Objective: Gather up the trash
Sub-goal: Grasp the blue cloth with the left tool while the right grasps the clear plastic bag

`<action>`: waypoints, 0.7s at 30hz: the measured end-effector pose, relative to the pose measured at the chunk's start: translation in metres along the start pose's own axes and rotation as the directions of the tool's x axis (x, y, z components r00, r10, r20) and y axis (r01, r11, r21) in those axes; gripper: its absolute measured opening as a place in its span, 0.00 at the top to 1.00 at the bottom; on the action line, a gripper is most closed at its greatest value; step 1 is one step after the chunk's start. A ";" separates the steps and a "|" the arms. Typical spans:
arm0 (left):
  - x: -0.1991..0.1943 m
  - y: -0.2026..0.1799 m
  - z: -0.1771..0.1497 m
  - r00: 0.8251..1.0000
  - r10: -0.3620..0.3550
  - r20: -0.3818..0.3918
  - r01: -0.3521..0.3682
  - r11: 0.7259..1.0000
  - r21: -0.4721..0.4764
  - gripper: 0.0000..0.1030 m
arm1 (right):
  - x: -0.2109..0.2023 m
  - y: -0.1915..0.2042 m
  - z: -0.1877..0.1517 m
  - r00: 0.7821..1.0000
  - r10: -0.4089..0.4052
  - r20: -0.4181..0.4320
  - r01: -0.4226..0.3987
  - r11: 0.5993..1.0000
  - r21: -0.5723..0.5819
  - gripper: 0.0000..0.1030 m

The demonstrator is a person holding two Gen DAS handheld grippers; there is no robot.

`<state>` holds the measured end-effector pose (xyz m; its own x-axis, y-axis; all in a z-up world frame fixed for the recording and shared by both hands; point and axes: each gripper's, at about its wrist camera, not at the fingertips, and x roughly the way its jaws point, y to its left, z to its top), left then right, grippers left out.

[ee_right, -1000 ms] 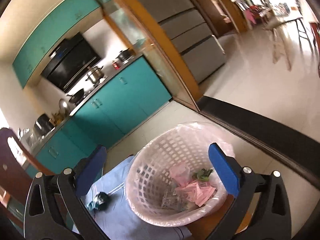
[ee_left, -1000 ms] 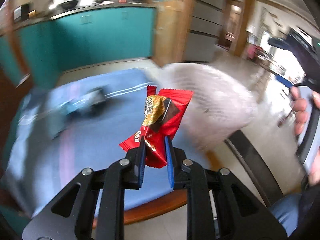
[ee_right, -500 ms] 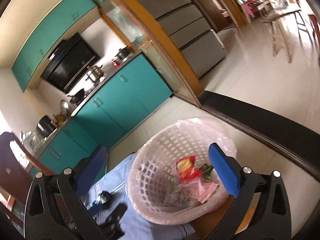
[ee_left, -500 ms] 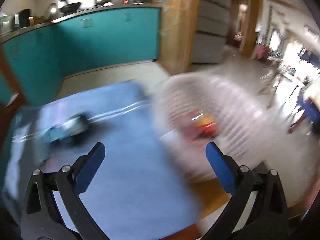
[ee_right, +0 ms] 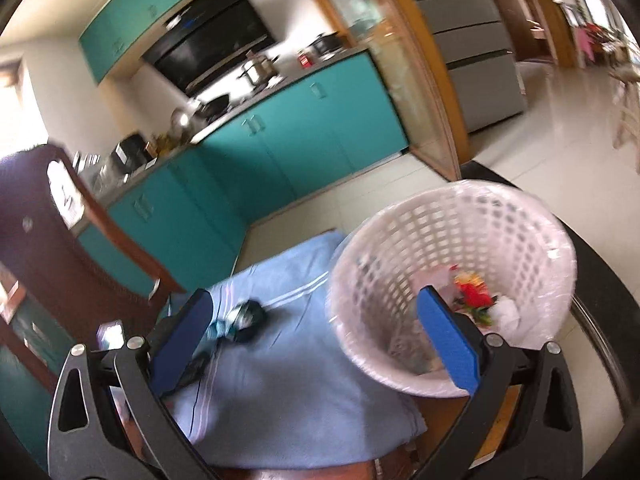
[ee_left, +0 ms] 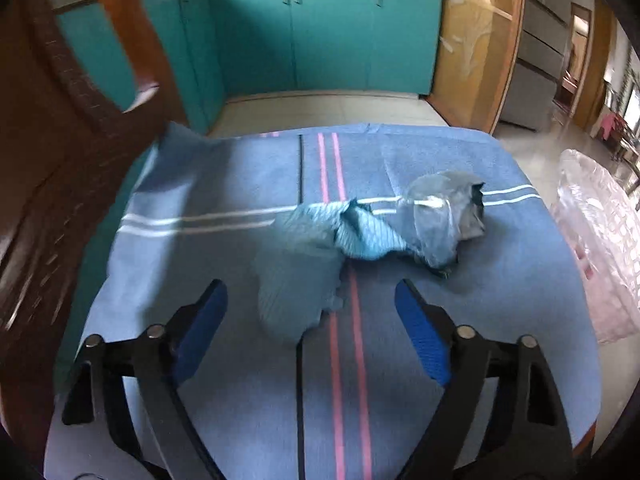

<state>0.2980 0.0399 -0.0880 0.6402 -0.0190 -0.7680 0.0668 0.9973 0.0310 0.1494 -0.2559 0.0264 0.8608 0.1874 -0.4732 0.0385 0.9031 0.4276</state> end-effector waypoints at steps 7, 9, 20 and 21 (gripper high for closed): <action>-0.022 0.015 -0.010 0.995 -0.096 0.026 0.097 0.994 -0.055 0.87 | 0.045 0.046 -0.021 0.996 -0.012 -0.084 0.000 0.991 -0.135 0.03; -0.057 0.018 -0.019 0.991 -0.089 0.102 0.094 0.995 -0.044 0.87 | 0.066 0.060 -0.026 0.994 -0.024 -0.107 0.006 0.985 -0.173 0.03; -0.194 0.046 -0.065 0.931 -0.118 0.345 0.184 0.969 -0.167 0.87 | 0.186 0.133 -0.049 0.975 -0.122 -0.185 0.042 0.922 -0.386 0.03; -0.193 0.047 -0.063 0.932 -0.131 0.339 0.195 0.967 -0.163 0.87 | 0.196 0.138 -0.048 0.971 -0.138 -0.193 0.052 0.918 -0.393 0.03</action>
<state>0.1291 0.0947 0.0214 0.8471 -0.1726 -0.5026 0.0652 0.9724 -0.2241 0.2995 -0.0763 -0.0442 0.7329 0.1320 -0.6674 -0.1192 0.9907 0.0651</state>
